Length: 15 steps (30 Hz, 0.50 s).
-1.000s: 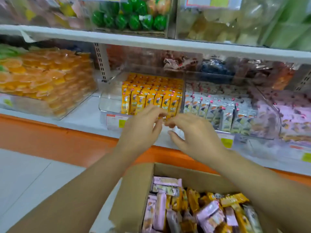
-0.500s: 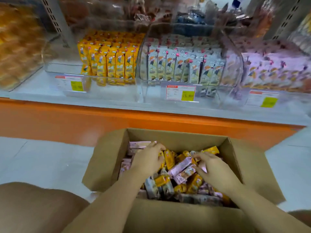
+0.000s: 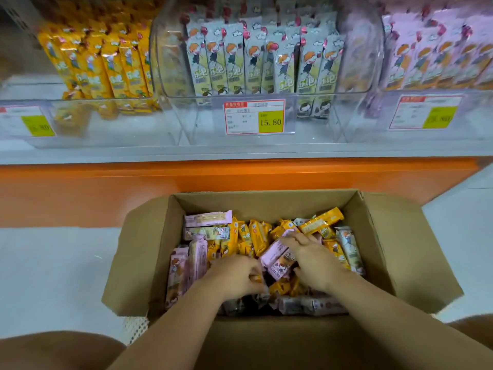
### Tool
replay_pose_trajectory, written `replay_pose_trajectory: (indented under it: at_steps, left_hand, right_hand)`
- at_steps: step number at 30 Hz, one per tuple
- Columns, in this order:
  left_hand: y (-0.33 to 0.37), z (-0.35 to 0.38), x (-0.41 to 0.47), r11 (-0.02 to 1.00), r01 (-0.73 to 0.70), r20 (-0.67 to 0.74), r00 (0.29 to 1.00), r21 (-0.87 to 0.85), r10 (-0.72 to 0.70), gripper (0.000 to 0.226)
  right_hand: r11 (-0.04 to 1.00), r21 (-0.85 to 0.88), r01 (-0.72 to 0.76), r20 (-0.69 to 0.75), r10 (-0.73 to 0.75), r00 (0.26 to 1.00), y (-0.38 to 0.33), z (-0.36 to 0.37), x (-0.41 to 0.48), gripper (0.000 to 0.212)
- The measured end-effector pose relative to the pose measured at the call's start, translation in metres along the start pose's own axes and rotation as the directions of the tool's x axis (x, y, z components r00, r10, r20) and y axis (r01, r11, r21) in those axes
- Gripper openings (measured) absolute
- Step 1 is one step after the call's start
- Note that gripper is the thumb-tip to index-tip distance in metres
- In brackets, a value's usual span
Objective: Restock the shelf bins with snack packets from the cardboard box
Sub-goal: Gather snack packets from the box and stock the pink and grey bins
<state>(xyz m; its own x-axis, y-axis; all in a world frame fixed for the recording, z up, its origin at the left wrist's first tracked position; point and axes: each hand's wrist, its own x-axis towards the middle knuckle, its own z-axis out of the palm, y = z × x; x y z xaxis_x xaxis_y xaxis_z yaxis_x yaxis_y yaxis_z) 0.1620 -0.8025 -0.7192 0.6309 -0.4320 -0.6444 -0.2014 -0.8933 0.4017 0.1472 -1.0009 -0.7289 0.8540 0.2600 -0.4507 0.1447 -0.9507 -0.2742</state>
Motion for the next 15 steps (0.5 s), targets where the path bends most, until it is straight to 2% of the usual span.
replay_pose_trajectory:
  at_steps: [3,6,10,12,15]
  left_hand:
    - [0.005,0.001,0.006,0.997,-0.009,-0.100,0.995,-0.078,0.001,0.038]
    - [0.009,0.003,0.014,0.998,-0.010,-0.167,0.986,-0.067,-0.001,0.041]
    - [0.010,0.003,0.025,0.986,-0.006,-0.206,0.978,-0.169,-0.029,0.038]
    - [0.010,0.003,0.029,0.977,-0.003,-0.215,0.976,-0.215,-0.044,0.039]
    - [0.012,0.005,0.034,0.948,-0.029,-0.169,0.985,-0.316,-0.027,0.046]
  right_hand:
    - [0.990,-0.138,0.037,0.024,-0.034,0.999,0.006,0.001,0.015,0.083]
    - [0.979,-0.190,0.073,0.083,-0.058,0.995,0.009,0.000,0.028,0.085]
    - [0.977,-0.179,0.114,0.101,-0.097,0.990,0.015,-0.004,0.037,0.070]
    - [0.980,-0.146,0.133,0.097,-0.120,0.988,0.021,-0.004,0.037,0.070]
    - [0.986,-0.065,0.154,0.016,-0.153,0.988,0.027,-0.002,0.031,0.071]
